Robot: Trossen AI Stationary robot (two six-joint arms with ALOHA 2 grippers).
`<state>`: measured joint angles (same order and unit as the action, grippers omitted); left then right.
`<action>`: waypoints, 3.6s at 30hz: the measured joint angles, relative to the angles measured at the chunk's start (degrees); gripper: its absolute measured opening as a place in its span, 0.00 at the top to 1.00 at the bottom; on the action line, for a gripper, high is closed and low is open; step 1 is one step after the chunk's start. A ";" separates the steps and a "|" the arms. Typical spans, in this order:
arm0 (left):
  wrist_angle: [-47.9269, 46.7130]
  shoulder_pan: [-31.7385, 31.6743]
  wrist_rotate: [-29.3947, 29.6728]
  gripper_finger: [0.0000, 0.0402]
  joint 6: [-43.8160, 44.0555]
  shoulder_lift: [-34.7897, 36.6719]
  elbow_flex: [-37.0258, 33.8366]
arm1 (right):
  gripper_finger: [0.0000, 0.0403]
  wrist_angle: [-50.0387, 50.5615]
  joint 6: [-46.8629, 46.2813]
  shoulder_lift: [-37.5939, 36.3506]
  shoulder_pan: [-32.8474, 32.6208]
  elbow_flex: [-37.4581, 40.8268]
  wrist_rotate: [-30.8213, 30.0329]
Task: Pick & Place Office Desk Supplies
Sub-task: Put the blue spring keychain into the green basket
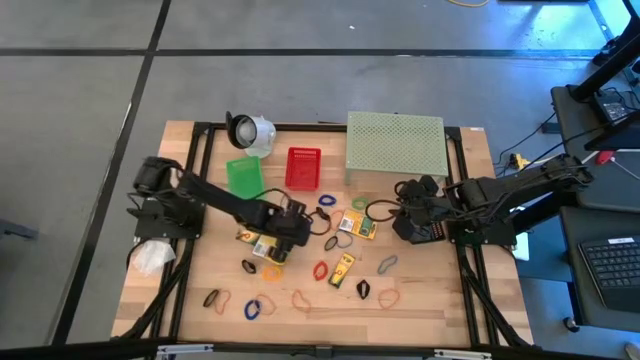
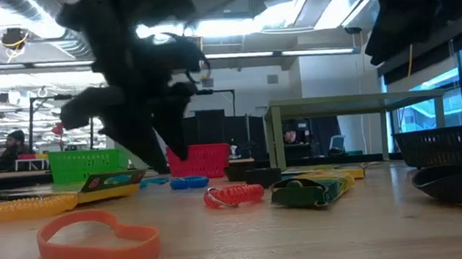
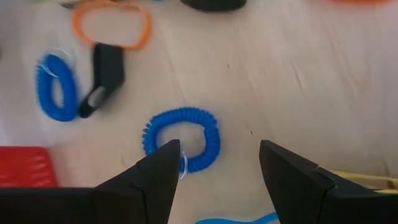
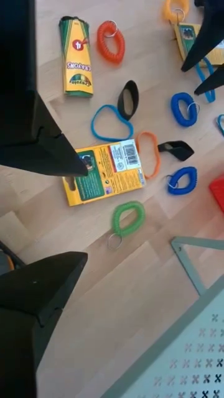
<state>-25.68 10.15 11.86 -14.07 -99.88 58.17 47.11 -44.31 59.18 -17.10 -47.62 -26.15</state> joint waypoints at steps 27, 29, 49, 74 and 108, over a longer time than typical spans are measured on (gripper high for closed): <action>-13.45 -6.38 -12.94 0.55 -6.03 -10.77 11.90 | 0.48 -4.57 0.22 0.00 -4.22 0.00 -1.51; -13.45 -6.98 -14.13 0.59 -5.98 -10.77 11.91 | 0.48 -4.55 0.25 0.00 -4.21 0.00 -1.51; -15.60 -6.87 -14.21 0.97 -6.46 -10.75 11.99 | 0.48 -4.54 0.20 0.00 -4.19 0.02 -1.51; -30.00 -8.00 -9.83 0.99 -0.88 -2.13 21.53 | 0.48 -4.72 0.00 0.03 -5.15 0.02 -1.44; -28.01 -27.89 3.25 0.99 24.69 37.61 -11.79 | 0.48 -5.60 1.50 0.02 -6.43 0.02 -1.46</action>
<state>-53.69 -17.74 15.12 10.62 -62.27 46.38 41.52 -42.82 59.20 -23.53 -47.59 -27.62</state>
